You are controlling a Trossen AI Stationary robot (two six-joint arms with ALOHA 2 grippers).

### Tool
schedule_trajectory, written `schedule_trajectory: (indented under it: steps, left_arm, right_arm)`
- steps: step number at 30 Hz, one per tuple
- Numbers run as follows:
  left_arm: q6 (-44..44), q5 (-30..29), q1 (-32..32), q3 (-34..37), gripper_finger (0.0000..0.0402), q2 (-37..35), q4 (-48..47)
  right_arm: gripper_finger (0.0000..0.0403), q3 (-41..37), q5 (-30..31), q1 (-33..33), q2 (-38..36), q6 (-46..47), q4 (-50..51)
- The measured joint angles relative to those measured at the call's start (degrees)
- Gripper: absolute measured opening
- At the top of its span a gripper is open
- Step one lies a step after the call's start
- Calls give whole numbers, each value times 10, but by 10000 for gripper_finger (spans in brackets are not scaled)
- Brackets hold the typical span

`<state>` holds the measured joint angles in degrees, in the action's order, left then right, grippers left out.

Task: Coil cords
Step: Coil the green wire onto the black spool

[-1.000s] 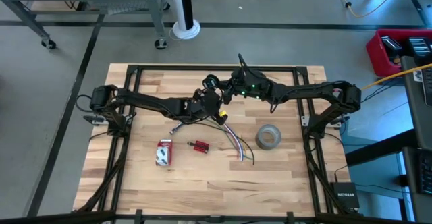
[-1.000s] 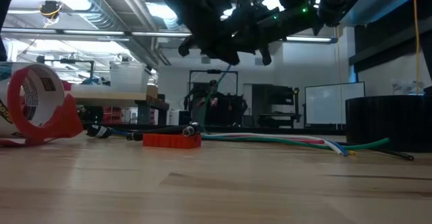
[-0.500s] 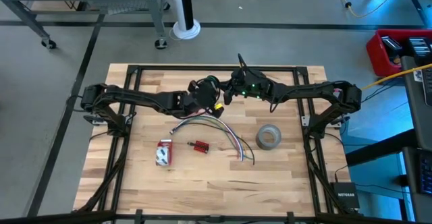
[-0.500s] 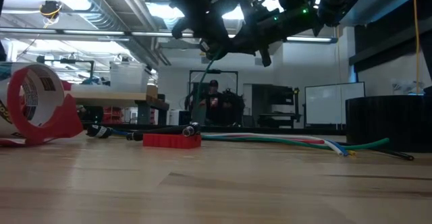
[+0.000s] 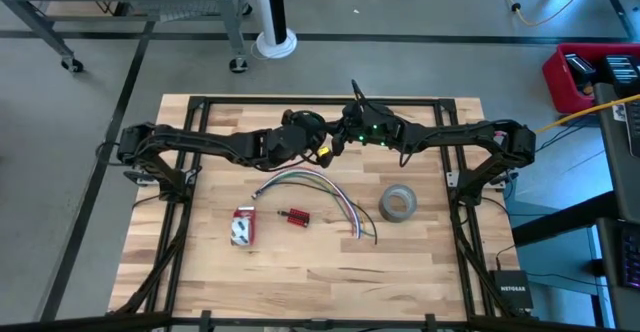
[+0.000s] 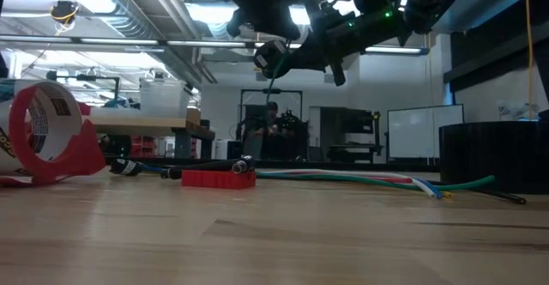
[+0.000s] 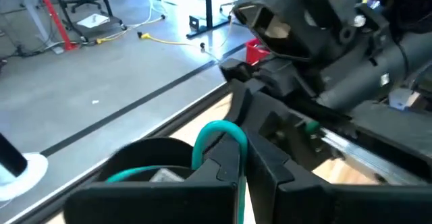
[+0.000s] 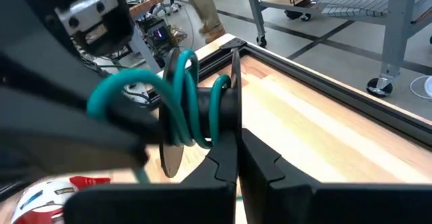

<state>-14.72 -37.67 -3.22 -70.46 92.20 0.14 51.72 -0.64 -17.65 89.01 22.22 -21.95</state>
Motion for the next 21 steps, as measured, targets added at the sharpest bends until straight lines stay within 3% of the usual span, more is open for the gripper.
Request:
schedule_trajectory:
  steps: [11, 21]
  left_arm:
    - [-15, -53, -2, 0, 0, -69, -120]
    - [-58, -70, -3, 0, 0, -83, -238]
  right_arm:
    - [1, 0, -1, 0, 0, 0, -6]
    - [1, 0, -50, 0, 0, 15, -17]
